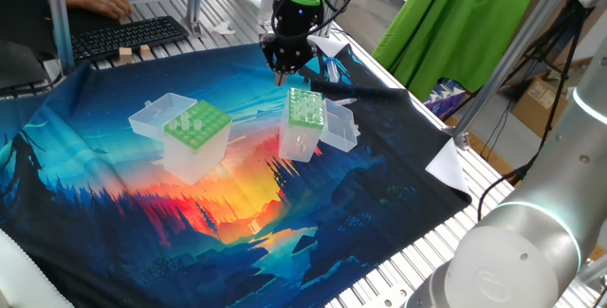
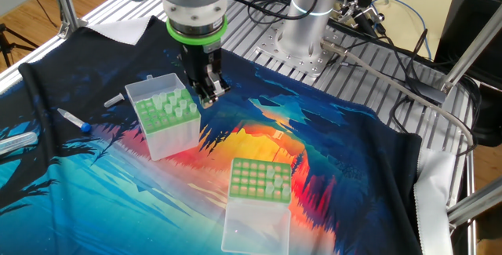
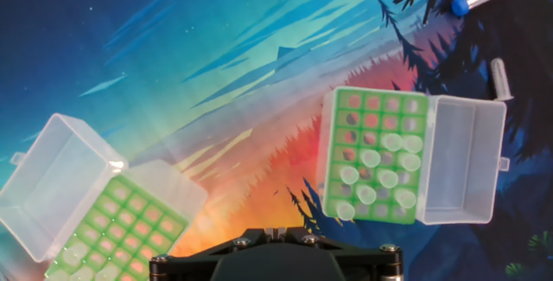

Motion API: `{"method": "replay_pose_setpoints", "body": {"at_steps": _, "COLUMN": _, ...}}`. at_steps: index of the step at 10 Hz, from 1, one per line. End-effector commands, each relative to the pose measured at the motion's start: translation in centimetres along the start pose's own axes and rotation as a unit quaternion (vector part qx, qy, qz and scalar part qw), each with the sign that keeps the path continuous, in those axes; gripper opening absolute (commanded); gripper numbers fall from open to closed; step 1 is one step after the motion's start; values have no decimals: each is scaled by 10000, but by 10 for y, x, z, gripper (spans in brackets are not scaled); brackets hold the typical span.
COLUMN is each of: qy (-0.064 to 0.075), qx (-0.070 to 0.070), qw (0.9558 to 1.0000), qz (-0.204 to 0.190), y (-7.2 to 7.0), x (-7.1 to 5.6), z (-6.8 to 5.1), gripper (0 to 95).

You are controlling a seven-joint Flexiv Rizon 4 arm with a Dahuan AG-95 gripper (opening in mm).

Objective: Transfer all large pipette tips from one holder to another

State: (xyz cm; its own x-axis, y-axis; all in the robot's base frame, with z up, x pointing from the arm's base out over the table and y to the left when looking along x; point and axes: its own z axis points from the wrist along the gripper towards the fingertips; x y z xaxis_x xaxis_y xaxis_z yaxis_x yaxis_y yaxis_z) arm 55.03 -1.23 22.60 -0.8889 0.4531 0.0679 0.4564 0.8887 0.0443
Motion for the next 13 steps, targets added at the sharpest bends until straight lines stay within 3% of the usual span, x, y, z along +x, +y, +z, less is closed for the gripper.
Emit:
{"method": "replay_pose_setpoints", "body": {"at_steps": 1, "qy": -66, "qx": 28, "qw": 10000, "qz": 41, "y": -2, "x": 2, "z": 1, "gripper": 0}}
{"method": "replay_pose_setpoints", "body": {"at_steps": 5, "qy": -89, "qx": 16, "qw": 9993, "qz": 363, "y": 38, "x": 5, "z": 19, "gripper": 0}}
{"method": "replay_pose_setpoints", "body": {"at_steps": 6, "qy": -102, "qx": 30, "qw": 9987, "qz": 502, "y": 57, "x": 5, "z": 25, "gripper": 0}}
{"method": "replay_pose_setpoints", "body": {"at_steps": 7, "qy": -95, "qx": 20, "qw": 9982, "qz": 586, "y": 68, "x": 6, "z": 28, "gripper": 0}}
{"method": "replay_pose_setpoints", "body": {"at_steps": 13, "qy": -93, "qx": 6, "qw": 9920, "qz": 1261, "y": 103, "x": 26, "z": 46, "gripper": 0}}
